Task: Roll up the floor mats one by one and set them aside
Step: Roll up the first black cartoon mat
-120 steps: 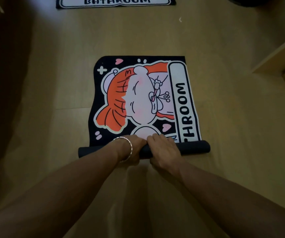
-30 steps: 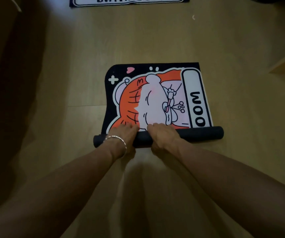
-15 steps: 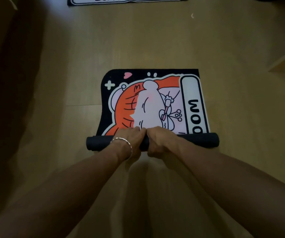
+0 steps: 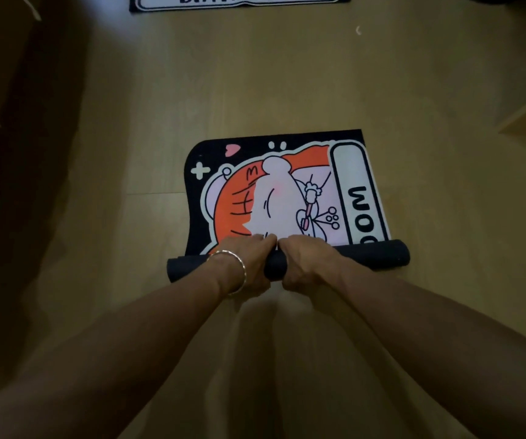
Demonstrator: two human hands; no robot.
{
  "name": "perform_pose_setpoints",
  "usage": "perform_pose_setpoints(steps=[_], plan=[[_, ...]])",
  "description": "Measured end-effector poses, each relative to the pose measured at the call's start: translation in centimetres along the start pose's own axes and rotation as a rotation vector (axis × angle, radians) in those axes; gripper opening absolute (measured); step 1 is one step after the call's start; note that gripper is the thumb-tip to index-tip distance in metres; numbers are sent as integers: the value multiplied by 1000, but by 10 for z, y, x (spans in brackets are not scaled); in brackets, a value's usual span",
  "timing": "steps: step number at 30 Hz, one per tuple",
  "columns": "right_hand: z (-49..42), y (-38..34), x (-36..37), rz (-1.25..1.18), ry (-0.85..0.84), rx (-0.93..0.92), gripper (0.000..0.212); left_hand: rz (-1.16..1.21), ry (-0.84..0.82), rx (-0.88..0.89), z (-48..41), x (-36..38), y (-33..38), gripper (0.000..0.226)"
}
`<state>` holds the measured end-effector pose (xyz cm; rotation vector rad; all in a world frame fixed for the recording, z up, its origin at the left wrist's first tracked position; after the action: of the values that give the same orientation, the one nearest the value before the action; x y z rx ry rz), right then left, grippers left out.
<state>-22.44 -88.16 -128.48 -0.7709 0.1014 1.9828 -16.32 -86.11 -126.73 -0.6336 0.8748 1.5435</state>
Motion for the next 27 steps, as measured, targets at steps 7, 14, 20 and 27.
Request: perform_pose_setpoints(steps=[7, 14, 20, 27], plan=[[-5, 17, -17, 269, 110, 0, 39, -31, -65, 7, 12, 2, -25, 72], [8, 20, -29, 324, 218, 24, 46, 137, -170, -70, 14, 22, -29, 58], [8, -37, -2, 201, 260, -116, 50, 242, -287, -46, 8, 32, -18, 61], [0, -23, -17, 60, 193, -16, 40, -64, -7, -94, 15, 9, -24, 49]])
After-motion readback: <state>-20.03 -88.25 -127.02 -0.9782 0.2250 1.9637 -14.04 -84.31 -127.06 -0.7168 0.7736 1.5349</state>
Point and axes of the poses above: each hand's wrist, its own z-axis away from the middle knuckle, its own x-axis out of the palm, y = z × x, the point moved 10 cm from there along -z, towards the middle knuckle, and after that the axes turned 6 degrees about -y, right-handed, at the moved point
